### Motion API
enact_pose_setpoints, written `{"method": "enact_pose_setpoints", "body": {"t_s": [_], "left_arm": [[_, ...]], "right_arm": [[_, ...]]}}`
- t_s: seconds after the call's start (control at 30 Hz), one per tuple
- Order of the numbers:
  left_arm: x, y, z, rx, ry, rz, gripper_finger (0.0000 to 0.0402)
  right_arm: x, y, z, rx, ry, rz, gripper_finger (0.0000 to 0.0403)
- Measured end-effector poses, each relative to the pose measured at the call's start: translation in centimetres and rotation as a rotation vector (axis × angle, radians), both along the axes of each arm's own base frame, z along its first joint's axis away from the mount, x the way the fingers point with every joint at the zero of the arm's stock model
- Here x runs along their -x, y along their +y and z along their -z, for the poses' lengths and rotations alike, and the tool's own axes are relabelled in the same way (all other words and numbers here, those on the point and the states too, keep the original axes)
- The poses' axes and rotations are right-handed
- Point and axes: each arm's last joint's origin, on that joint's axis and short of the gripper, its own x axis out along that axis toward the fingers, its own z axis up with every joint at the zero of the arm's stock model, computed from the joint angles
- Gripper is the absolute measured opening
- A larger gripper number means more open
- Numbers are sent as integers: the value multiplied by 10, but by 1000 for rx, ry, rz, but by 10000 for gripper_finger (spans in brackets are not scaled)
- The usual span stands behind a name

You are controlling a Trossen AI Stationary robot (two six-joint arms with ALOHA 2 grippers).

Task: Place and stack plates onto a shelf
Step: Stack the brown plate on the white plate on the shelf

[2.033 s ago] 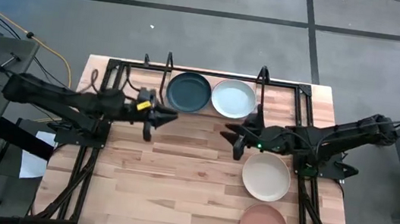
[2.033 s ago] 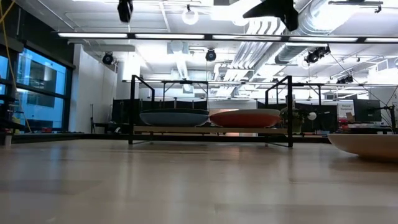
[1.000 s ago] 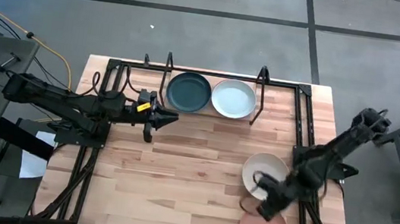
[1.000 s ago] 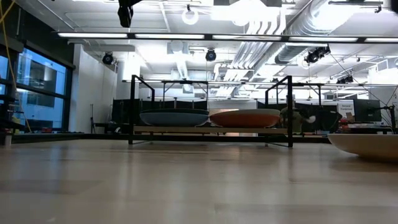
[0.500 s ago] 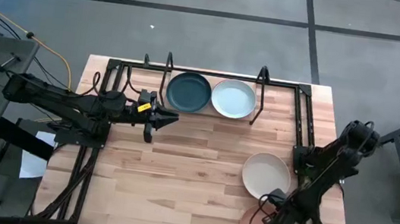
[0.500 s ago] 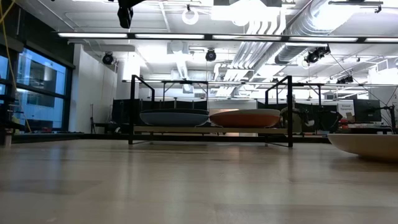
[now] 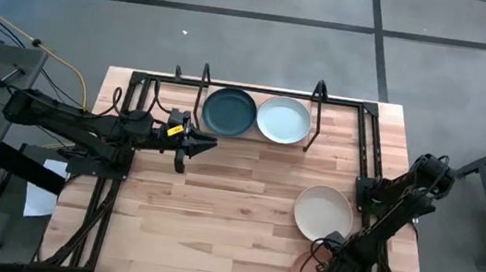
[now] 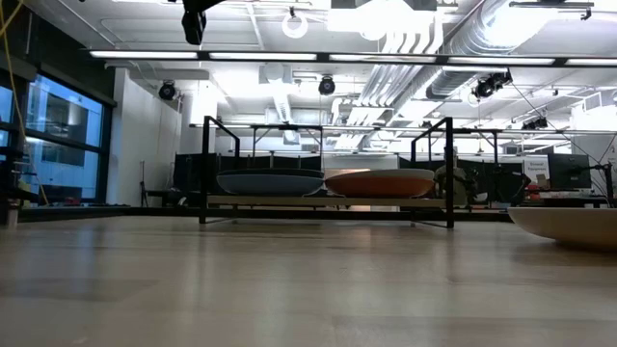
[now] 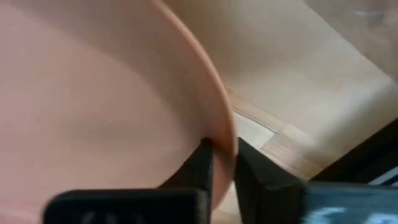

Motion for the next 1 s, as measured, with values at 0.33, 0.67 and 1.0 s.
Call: {"method": "enact_pose_setpoints", "body": {"t_s": [0.33,0.67,1.0], "left_arm": [[0,0,0,0,0,-1,56],[0,0,-23,10,-73,-1,56],[3,0,-69,-110,-186,-13,56]], "right_arm": [[-3,-3,-32,-98,-299,-186,2],[-54,-59,-88,33,-786,-67,0],[-130,-174,-115,552,-953,326,0]]}}
